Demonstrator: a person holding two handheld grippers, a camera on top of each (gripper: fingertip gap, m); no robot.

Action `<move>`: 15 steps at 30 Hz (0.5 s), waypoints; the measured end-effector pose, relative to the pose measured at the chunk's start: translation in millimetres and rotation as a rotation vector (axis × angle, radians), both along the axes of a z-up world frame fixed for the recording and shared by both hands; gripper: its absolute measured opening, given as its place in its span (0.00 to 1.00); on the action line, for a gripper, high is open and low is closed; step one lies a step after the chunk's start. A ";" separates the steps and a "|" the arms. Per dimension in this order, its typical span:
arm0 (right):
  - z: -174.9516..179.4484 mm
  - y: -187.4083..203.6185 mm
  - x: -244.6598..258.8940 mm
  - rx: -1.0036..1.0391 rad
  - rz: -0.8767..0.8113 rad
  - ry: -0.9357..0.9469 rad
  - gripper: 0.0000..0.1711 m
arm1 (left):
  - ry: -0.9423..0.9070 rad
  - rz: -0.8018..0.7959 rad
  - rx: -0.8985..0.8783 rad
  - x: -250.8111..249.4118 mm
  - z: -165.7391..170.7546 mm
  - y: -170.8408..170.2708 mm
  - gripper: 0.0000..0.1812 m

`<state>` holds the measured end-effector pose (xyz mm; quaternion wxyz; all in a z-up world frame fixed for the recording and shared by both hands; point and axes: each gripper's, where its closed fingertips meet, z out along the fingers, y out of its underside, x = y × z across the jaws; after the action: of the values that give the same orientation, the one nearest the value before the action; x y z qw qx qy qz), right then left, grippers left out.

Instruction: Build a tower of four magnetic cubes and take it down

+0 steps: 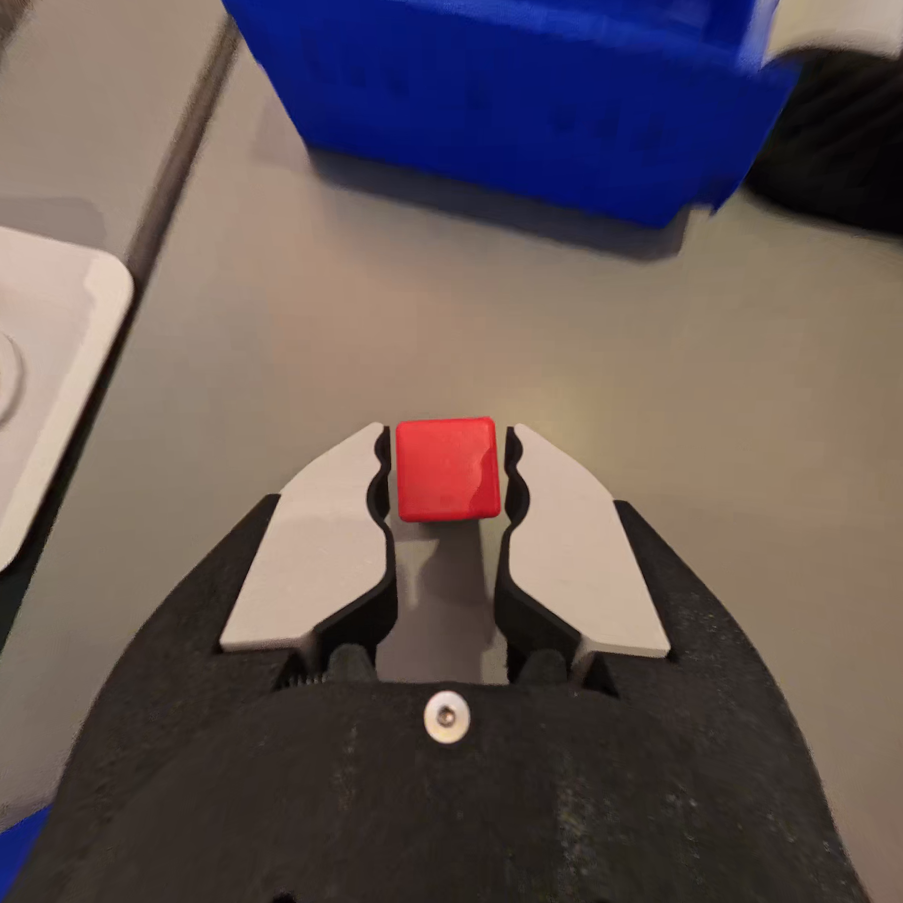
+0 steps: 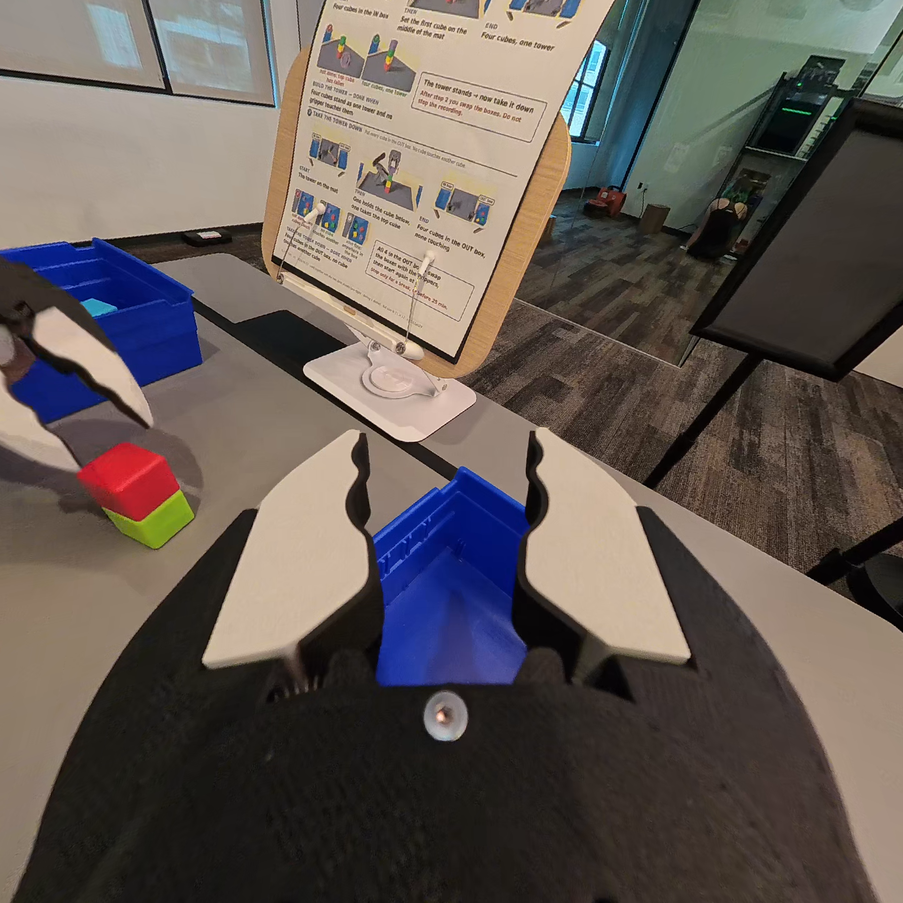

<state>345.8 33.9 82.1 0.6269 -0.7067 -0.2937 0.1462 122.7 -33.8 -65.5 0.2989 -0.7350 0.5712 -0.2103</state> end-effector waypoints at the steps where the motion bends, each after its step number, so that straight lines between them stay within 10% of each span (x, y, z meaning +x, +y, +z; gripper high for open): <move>1: 0.1 0.2 0.5 0.002 -0.001 0.000 0.37 | -0.073 0.011 0.003 0.5 16.3 -0.2 0.26; 9: 0.9 -1.0 3.9 -0.001 -0.006 0.003 0.38 | -0.120 0.507 0.249 -165.9 133.8 5.4 0.31; 15: -1.9 0.0 6.9 -0.009 -0.024 -0.010 0.38 | -0.214 1.015 0.207 -297.0 131.8 20.5 0.28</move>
<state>352.8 33.9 80.2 0.6240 -0.7137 -0.2874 0.1366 -174.3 -13.2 66.3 0.4910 -0.8601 0.1273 -0.0554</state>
